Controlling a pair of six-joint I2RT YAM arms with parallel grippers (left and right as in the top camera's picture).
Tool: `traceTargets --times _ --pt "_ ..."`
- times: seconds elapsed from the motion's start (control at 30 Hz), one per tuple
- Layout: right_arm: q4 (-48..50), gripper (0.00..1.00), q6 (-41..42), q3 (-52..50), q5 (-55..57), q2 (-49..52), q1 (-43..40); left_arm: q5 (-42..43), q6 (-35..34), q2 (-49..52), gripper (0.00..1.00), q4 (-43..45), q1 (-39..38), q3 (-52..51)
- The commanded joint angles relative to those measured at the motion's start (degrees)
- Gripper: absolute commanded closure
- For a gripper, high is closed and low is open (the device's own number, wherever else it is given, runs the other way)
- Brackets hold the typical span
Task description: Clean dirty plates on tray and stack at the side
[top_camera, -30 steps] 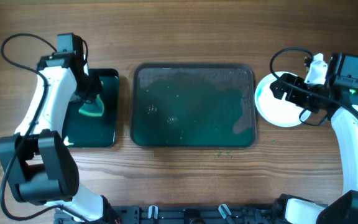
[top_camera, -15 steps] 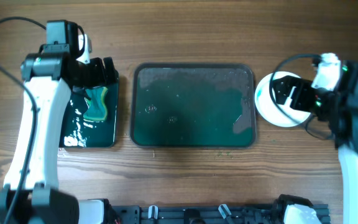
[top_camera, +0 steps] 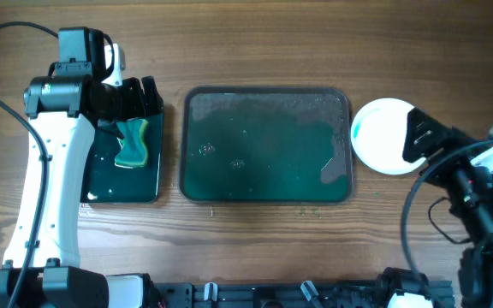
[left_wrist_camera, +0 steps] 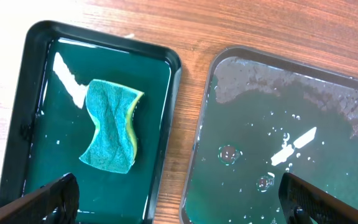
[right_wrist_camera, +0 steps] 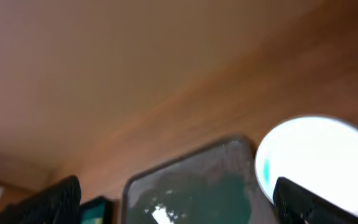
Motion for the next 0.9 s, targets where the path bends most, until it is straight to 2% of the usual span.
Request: traceTargets --times 0.0,0.07,0.2,0.3,0.37,0.87 --pt "11.5 0.00 -9.0 -13.1 7.2 -9.6 2.7 1.3 -0.5 0.3 0.00 0.0 0.0 0.2" --pt "23.5 0.00 -11.9 -28.5 9.6 -18.9 4.4 1.3 -0.5 0.3 0.00 0.0 0.0 0.2" --pt "35.0 0.00 -12.9 -49.6 10.2 -31.9 7.4 1.3 -0.5 0.3 0.00 0.0 0.0 0.2" --pt "38.2 0.00 -13.4 -56.8 10.3 -37.6 8.4 1.3 -0.5 0.3 0.00 0.0 0.0 0.2" --pt "41.2 0.00 -14.5 -59.8 10.5 -37.5 8.5 1.3 -0.5 0.3 0.00 0.0 0.0 0.2" --pt "41.1 0.00 -15.8 -59.7 10.6 -36.9 8.5 1.2 -0.5 0.3 0.00 0.0 0.0 0.2"
